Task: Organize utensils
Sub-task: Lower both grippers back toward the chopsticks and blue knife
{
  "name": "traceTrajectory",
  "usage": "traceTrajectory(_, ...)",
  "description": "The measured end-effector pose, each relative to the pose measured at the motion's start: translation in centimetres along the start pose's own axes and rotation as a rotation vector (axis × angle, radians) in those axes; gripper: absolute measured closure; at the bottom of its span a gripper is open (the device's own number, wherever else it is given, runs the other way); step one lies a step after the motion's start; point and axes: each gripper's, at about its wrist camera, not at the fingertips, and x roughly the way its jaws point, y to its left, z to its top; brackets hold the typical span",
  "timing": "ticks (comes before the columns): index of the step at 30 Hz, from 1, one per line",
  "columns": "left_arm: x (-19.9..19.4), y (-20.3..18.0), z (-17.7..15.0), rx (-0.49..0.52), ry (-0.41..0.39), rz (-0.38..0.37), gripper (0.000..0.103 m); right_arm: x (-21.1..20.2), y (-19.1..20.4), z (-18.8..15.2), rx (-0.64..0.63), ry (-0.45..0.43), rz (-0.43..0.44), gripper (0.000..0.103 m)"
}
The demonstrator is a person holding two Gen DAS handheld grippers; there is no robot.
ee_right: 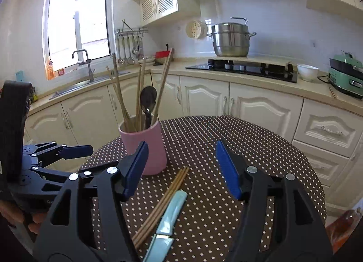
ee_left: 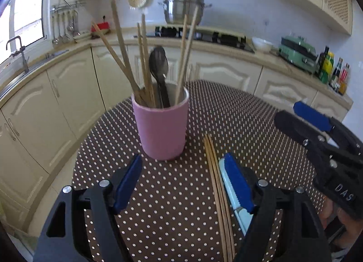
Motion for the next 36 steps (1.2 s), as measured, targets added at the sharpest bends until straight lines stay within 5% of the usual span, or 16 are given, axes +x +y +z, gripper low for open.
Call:
traceTrajectory(10,6.1,-2.5,-3.7,0.121,0.202,0.037,0.029,1.1,-3.9,-4.7,0.105,0.132,-0.036,0.039)
traceTrajectory(29,8.6,-3.8,-2.8,0.190,0.201,0.134,0.028,2.5,-3.8,-5.6,0.113,0.212,-0.009,0.038)
traceTrajectory(32,9.0,-3.7,-2.4,0.170,0.222,0.063,0.045,3.2,-3.6,-5.8,0.099,0.265,-0.010,0.038)
traceTrajectory(36,8.5,-3.3,-2.5,0.142,0.243,-0.012,0.081,4.1,-2.7,-6.0,0.063,0.355,-0.008,0.038)
